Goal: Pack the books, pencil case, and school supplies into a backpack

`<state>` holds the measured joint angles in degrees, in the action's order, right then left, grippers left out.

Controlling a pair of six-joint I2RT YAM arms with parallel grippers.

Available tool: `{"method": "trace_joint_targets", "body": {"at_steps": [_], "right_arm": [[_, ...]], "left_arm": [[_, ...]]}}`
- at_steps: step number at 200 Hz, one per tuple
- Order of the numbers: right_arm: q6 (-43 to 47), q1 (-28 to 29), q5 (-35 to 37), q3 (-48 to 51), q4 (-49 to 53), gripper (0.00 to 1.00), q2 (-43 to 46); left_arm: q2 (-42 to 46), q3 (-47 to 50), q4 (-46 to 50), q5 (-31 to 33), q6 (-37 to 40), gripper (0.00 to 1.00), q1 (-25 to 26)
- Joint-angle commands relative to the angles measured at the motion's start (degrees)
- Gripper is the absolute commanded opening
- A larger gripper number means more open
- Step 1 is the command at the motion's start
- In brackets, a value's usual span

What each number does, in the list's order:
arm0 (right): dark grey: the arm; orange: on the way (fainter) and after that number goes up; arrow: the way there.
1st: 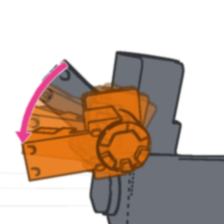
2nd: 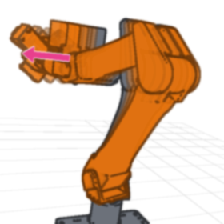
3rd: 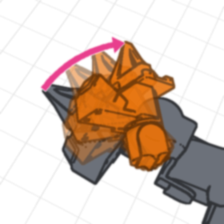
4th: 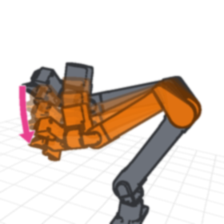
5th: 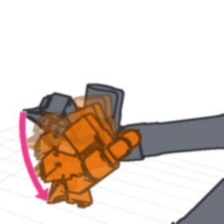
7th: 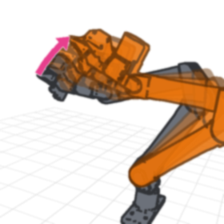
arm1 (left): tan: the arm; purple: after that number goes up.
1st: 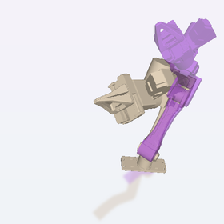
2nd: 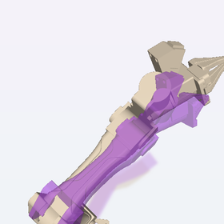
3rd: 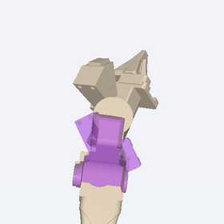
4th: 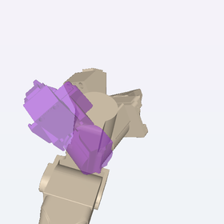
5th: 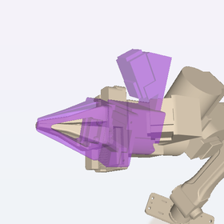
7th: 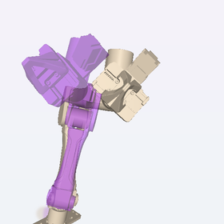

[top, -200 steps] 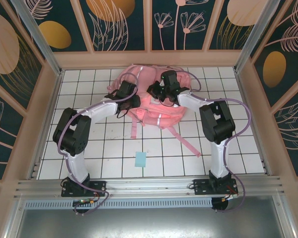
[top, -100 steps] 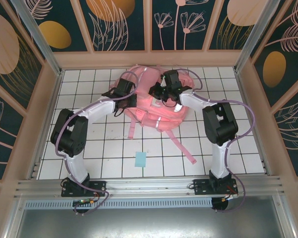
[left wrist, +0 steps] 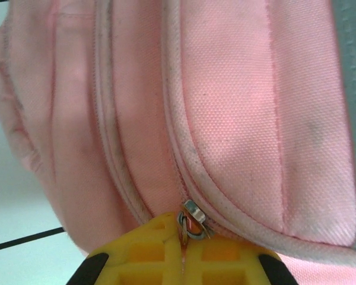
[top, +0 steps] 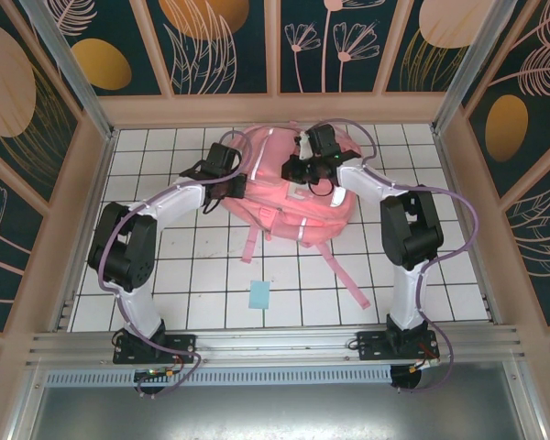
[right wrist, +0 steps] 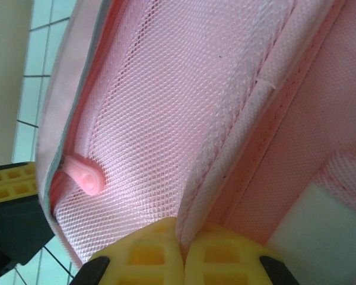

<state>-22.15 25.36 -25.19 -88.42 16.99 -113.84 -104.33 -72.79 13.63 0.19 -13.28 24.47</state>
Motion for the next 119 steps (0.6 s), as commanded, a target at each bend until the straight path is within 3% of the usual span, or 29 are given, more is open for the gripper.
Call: {"method": "trace_joint_targets", "body": {"at_steps": [1,34,62,87,103,119], "right_arm": [[7.9,-3.2,3.5,-6.7,3.8,0.0,1.3],[7.3,-3.2,5.3,-14.7,2.8,0.0,-4.2],[3.8,-3.2,4.9,-18.0,-0.4,0.0,-7.4],[-1.0,-3.1,7.4,-16.2,-0.7,0.43,-5.8],[-4.8,-3.2,9.5,-9.0,-2.4,0.58,-0.3],[-9.7,-3.3,9.1,1.8,-7.2,0.61,7.4]], "left_arm": [[5.2,4.2,2.0,-4.4,-1.0,0.0,-1.4],[8.4,7.3,2.5,-15.4,-3.4,0.0,5.7],[7.7,7.0,-2.0,-22.5,-8.4,0.0,7.6],[4.0,2.5,-5.8,-27.3,-11.4,0.0,8.0],[1.0,-1.1,-9.2,-31.5,-14.4,0.0,8.5],[-2.2,-5.4,-9.9,-33.0,-15.5,0.0,9.7]]}}
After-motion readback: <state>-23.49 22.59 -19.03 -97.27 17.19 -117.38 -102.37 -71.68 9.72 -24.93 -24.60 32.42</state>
